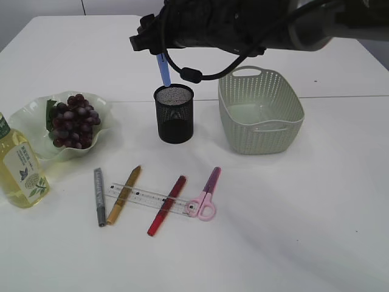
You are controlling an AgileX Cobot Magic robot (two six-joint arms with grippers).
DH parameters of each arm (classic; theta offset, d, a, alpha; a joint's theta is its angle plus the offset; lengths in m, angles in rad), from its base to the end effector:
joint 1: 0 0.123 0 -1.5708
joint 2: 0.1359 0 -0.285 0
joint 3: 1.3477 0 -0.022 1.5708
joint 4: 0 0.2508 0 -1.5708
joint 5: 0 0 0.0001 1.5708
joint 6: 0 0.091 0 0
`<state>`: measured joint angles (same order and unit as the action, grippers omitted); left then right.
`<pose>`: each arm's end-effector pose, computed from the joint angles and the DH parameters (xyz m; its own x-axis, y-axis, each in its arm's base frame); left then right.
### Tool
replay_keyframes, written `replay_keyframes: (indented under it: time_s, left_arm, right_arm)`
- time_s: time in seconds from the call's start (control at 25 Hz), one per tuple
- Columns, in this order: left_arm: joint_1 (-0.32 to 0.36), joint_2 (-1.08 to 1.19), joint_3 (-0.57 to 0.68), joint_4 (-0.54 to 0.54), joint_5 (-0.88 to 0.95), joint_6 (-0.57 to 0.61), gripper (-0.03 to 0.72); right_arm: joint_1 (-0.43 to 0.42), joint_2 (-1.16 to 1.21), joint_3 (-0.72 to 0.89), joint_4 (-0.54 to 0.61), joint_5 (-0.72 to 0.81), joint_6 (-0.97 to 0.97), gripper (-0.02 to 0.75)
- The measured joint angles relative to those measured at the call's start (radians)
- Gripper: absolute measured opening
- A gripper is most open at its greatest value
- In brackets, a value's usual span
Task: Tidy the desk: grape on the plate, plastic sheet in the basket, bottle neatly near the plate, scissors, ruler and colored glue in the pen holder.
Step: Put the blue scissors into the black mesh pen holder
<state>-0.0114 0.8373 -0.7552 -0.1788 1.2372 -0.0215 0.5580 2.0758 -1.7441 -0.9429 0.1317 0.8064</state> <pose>0.1203 -0.0167 0.2974 -0.9439 -0.0686 -0.3231 -0.0082 0.9827 -0.1848 0.4335 0.2591 0.2834 -0.2080 -0.2845 -0.9358 -0.4726 0.8669 -0.1585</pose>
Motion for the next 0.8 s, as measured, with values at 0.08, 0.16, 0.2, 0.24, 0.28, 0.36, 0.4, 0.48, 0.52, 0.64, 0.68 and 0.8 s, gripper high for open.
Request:
replay_keyframes:
  time_s: [0.08, 0.16, 0.2, 0.24, 0.28, 0.36, 0.4, 0.48, 0.52, 0.64, 0.68, 0.8]
  left_arm:
    - [0.0, 0.0, 0.0, 0.0, 0.0, 0.0, 0.386]
    - [0.0, 0.0, 0.0, 0.0, 0.0, 0.0, 0.386]
    - [0.0, 0.0, 0.0, 0.0, 0.0, 0.0, 0.386]
    - [0.0, 0.0, 0.0, 0.0, 0.0, 0.0, 0.386]
    - [0.0, 0.0, 0.0, 0.0, 0.0, 0.0, 0.386]
    - [0.0, 0.0, 0.0, 0.0, 0.0, 0.0, 0.386]
    - [0.0, 0.0, 0.0, 0.0, 0.0, 0.0, 0.386]
    - [0.0, 0.0, 0.0, 0.0, 0.0, 0.0, 0.386]
    - [0.0, 0.0, 0.0, 0.0, 0.0, 0.0, 0.386]
    - [0.0, 0.0, 0.0, 0.0, 0.0, 0.0, 0.386]
    - [0.0, 0.0, 0.0, 0.0, 0.0, 0.0, 0.386]
    - [0.0, 0.0, 0.0, 0.0, 0.0, 0.0, 0.386]
  right_arm:
    - [-0.017, 0.033, -0.03, -0.002, -0.025, 0.0, 0.428]
    - [-0.032, 0.062, -0.061, -0.004, -0.036, 0.001, 0.428]
    - [-0.037, 0.07, -0.07, -0.004, -0.038, 0.001, 0.428]
    - [-0.042, 0.076, -0.078, -0.004, -0.042, 0.001, 0.428]
    - [-0.046, 0.082, -0.082, -0.004, -0.052, 0.002, 0.428]
    - [-0.055, 0.091, -0.084, -0.004, -0.071, 0.002, 0.428]
    - [-0.057, 0.099, -0.087, -0.006, -0.079, 0.002, 0.428]
    - [-0.061, 0.114, -0.089, -0.006, -0.097, 0.002, 0.428]
    - [-0.061, 0.122, -0.089, -0.006, -0.1, 0.002, 0.428]
    - [-0.061, 0.138, -0.089, -0.008, -0.102, 0.002, 0.428]
    - [-0.061, 0.142, -0.089, -0.01, -0.102, 0.002, 0.428]
    - [-0.064, 0.144, -0.089, -0.025, -0.109, 0.002, 0.428]
